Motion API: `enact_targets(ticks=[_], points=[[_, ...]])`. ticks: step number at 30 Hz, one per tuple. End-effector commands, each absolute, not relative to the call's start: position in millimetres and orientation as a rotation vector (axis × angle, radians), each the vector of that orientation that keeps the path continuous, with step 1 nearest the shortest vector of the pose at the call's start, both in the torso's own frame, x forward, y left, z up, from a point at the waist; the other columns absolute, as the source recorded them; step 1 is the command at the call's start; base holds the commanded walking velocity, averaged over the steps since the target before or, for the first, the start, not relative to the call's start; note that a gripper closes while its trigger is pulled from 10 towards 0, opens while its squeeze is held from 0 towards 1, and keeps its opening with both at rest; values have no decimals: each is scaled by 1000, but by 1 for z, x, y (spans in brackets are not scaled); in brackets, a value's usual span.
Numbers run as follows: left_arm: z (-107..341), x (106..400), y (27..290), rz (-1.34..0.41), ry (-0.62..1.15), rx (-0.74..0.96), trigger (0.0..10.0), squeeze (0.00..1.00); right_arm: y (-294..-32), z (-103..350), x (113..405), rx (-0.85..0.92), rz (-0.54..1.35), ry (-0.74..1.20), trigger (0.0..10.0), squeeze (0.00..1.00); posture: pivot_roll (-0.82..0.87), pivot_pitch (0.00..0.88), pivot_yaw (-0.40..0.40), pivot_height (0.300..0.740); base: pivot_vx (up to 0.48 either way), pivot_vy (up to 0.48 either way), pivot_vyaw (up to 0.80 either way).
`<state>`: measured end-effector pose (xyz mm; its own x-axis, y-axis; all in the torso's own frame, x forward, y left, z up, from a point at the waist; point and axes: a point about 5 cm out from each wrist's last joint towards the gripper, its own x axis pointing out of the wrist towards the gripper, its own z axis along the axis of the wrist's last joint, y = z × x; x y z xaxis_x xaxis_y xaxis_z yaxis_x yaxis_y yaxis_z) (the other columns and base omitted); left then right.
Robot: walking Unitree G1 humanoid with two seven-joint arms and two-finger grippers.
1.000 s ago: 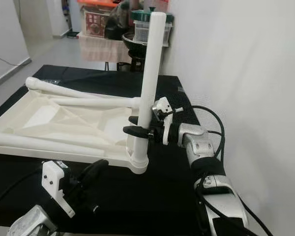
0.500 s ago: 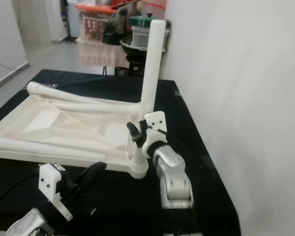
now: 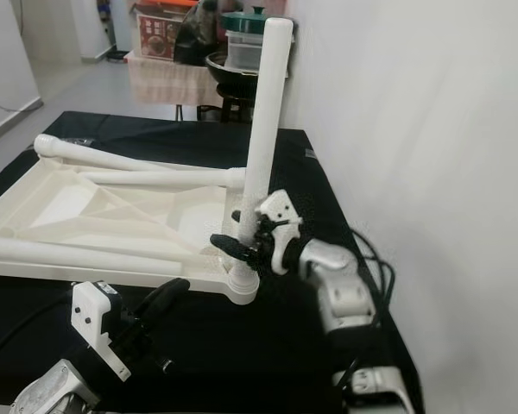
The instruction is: Building children table
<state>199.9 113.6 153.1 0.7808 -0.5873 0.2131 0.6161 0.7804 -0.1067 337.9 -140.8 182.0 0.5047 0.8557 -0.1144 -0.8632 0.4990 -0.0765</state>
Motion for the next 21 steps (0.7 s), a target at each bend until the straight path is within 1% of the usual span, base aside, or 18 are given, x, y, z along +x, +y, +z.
enact_targets(ticks=[1, 3, 5, 7, 8, 9, 10, 12, 14, 16, 19, 21], points=[[150, 201, 113, -650, -159, -174, 10000, 0, -139, 181, 338, -123, 1110, 75, 10000, 0, 66, 0, -119, 740, 0, 0, 0], [150, 201, 114, -650, -159, -174, 10000, 0, -142, 183, 343, -109, 1133, 85, 10000, 0, 67, 0, -118, 740, 0, 0, 0], [149, 201, 114, -650, -157, -174, 10000, 0, -149, 191, 355, -56, 1160, 79, 10000, 0, 76, 0, -116, 740, 0, 0, 0], [149, 201, 114, -650, -157, -174, 10000, 0, -149, 191, 355, -56, 1160, 79, 10000, 0, 76, 0, -116, 740, 0, 0, 0], [150, 201, 114, -650, -157, -173, 10000, 0, -153, 196, 361, -41, 1154, 72, 10000, 0, 84, 0, -118, 740, 0, 0, 0], [150, 201, 114, -650, -157, -173, 10000, 0, -153, 196, 361, -41, 1154, 72, 10000, 0, 84, 0, -118, 740, 0, 0, 0], [150, 201, 114, -651, -156, -174, 10000, 0, -158, 201, 367, -18, 1139, 63, 0, 0, 88, 0, -121, 740, 0, 0, 0], [150, 201, 114, -651, -156, -174, 10000, 0, -158, 201, 367, -18, 1139, 63, 0, 0, 88, 0, -121, 740, 0, 0, 0], [150, 201, 113, -652, -156, -175, 10000, 0, -168, 208, 370, 2, 1141, 46, 0, 0, 80, 0, -121, 740, 0, 0, 0], [150, 201, 113, -652, -156, -175, 10000, 0, -168, 208, 370, 2, 1141, 46, 0, 0, 80, 0, -121, 740, 0, 0, 0], [151, 201, 113, -652, -159, -176, 10000, 0, -179, 209, 365, -12, 1157, 15, 0, 0, 68, 0, -118, 740, 0, 0, 0], [152, 201, 113, -652, -161, -176, 10000, 0, -180, 207, 362, -18, 1157, 11, 0, 0, 60, 0, -116, 740, 0, 0, 0]])
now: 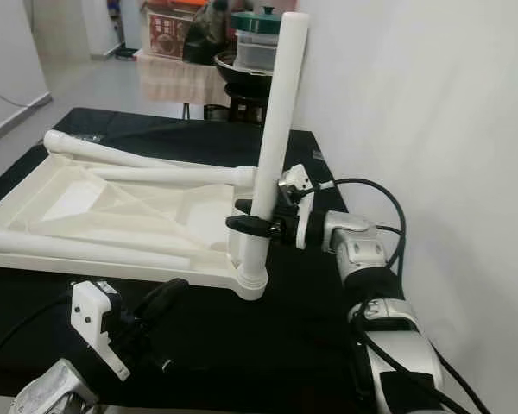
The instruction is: Building children table
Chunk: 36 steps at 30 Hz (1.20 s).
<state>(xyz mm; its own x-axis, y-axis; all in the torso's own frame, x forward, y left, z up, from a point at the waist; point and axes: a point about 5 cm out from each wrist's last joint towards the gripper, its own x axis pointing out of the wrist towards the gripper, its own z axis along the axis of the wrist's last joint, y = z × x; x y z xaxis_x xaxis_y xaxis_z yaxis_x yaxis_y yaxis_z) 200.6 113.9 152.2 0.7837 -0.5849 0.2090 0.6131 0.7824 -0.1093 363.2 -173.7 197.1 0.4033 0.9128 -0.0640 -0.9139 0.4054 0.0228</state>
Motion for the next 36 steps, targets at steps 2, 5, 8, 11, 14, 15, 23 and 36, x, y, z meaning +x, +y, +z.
enact_targets(ticks=[2, 5, 8, 11, 14, 15, 23, 36], points=[[153, 201, 113, -652, -162, -176, 10000, 0, -179, 202, 359, -30, 1135, 13, 0, 0, 53, 0, -116, 740, 0, 0, 0], [154, 200, 115, -651, -165, -175, 10000, 0, -159, 179, 349, -30, 1021, 64, 0, 0, 36, 0, -109, 740, 0, 0, 0], [155, 200, 119, -650, -167, -173, 10000, 0, -108, 150, 336, 70, 420, 71, 0, 0, 12, 0, -97, 740, 0, 0, 0], [156, 201, 119, -651, -167, -173, 10000, 0, -86, 139, 316, 37, 390, 109, 0, 0, 11, 0, -91, 740, 0, 0, 0], [155, 202, 117, -651, -169, -173, 10000, 0, -82, 135, 321, 42, 495, 126, 0, 0, 16, 0, -117, 740, 0, 0, 0], [155, 202, 117, -651, -169, -173, 10000, 0, -82, 135, 321, 42, 495, 126, 0, 0, 16, 0, -117, 740, 0, 0, 0], [156, 204, 115, -647, -179, -173, 10000, 0, -85, 148, 325, 51, 597, 109, 10000, 1000, 16, 0, -116, 740, 0, 0, 0], [153, 205, 111, -649, -174, -176, 10000, 0, -128, 185, 349, -87, 1077, 40, 10000, 0, 32, 0, -131, 740, 0, 0, 0]])
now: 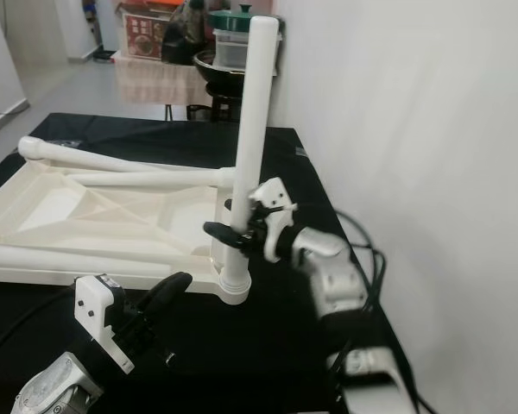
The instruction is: Building children table
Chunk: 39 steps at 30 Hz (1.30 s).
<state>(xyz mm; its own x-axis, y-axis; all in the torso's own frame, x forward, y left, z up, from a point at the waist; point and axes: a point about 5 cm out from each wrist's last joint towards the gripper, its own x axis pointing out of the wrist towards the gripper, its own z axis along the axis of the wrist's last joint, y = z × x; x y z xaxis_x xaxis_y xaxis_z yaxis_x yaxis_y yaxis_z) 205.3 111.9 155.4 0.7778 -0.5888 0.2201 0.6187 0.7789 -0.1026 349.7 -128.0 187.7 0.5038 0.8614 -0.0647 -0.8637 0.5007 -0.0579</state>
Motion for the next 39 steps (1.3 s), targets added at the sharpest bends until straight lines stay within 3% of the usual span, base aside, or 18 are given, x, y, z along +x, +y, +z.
enact_targets(ticks=[1, 14, 15, 27, 33, 34, 35, 36, 38, 39], points=[[152, 205, 112, -649, -172, -176, 10000, 0, -132, 188, 355, -92, 1123, 62, 10000, 0, 46, 0, -130, 740, 0, 0, 0], [148, 201, 111, -650, -158, -178, 10000, 0, -137, 182, 370, -34, 1118, 151, 10000, 0, 57, 0, -127, 740, 0, 0, 0], [148, 200, 111, -651, -156, -179, 10000, 0, -140, 181, 371, 18, 1103, 161, 0, 0, 59, 0, -124, 740, 0, 0, 0], [150, 199, 111, -652, -162, -178, 10000, 0, -162, 173, 361, -8, 1051, 104, 0, 0, 38, 0, -111, 740, 0, 0, 0], [151, 197, 112, -652, -163, -178, 10000, 0, -161, 166, 350, -21, 1017, 106, 0, 0, 30, 0, -111, 740, 0, 0, 0], [152, 197, 114, -652, -164, -177, 10000, 0, -144, 161, 345, 20, 751, 38, 0, 0, 26, 0, -118, 740, 0, 0, 0], [152, 197, 114, -652, -164, -177, 10000, 0, -144, 161, 345, 20, 751, 38, 0, 0, 26, 0, -118, 740, 0, 0, 0], [153, 196, 116, -651, -165, -176, 10000, 0, -139, 160, 340, 98, 453, -10, 0, 0, 12, 0, -113, 740, 0, 0, 0], [153, 196, 118, -649, -166, -174, 10000, 0, -113, 143, 306, 46, 320, 20, 0, 0, 14, 0, -105, 740, 0, 0, 0], [153, 196, 118, -649, -166, -174, 10000, 0, -113, 143, 306, 46, 320, 20, 0, 0, 14, 0, -105, 740, 0, 0, 0]])
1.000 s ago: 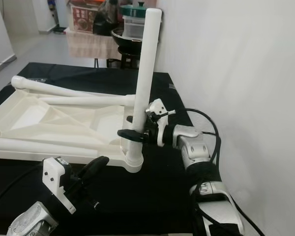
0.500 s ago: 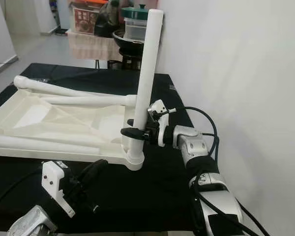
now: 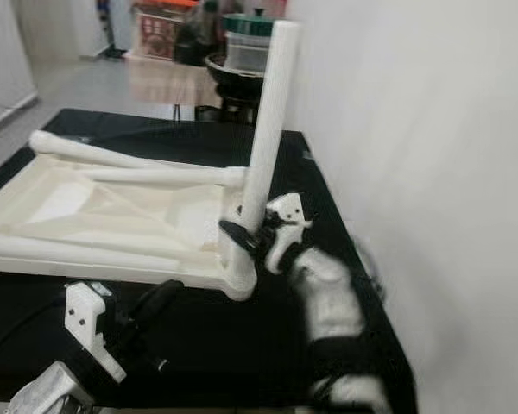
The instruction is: Building children table
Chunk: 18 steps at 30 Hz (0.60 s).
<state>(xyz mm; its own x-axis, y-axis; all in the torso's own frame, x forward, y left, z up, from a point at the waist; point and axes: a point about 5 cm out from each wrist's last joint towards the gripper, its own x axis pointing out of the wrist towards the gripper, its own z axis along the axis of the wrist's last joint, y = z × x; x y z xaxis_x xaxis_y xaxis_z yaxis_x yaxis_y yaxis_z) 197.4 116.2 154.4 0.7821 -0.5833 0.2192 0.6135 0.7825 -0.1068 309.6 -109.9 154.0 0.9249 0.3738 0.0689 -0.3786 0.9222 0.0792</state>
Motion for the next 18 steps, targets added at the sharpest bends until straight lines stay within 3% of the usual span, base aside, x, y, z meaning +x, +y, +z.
enact_targets(ticks=[1, 7, 8, 10, 11, 18], points=[[153, 197, 119, -649, -165, -174, 10000, 0, -108, 141, 306, 54, 359, 33, 0, 0, 3, 0, -91, 740, 0, 0, 0], [153, 199, 118, -651, -164, -174, 10000, 0, -112, 137, 317, 123, 382, 98, 0, 0, 21, 0, -111, 740, 0, 0, 0], [153, 199, 118, -649, -166, -173, 10000, 0, -112, 138, 316, 86, 380, 116, 4706, 0, 20, 0, -113, 740, 0, 0, 0], [153, 199, 118, -649, -166, -173, 10000, 0, -112, 138, 316, 86, 380, 116, 4706, 0, 20, 0, -113, 740, 0, 0, 0], [153, 200, 117, -647, -169, -173, 10000, 0, -109, 150, 317, 53, 483, 84, 10000, 1000, 25, 0, -112, 740, 0, 0, 0], [154, 201, 116, -649, -170, -174, 10000, 0, -118, 168, 328, -17, 603, 25, 10000, 1000, 26, 0, -107, 740, 0, 0, 0]])
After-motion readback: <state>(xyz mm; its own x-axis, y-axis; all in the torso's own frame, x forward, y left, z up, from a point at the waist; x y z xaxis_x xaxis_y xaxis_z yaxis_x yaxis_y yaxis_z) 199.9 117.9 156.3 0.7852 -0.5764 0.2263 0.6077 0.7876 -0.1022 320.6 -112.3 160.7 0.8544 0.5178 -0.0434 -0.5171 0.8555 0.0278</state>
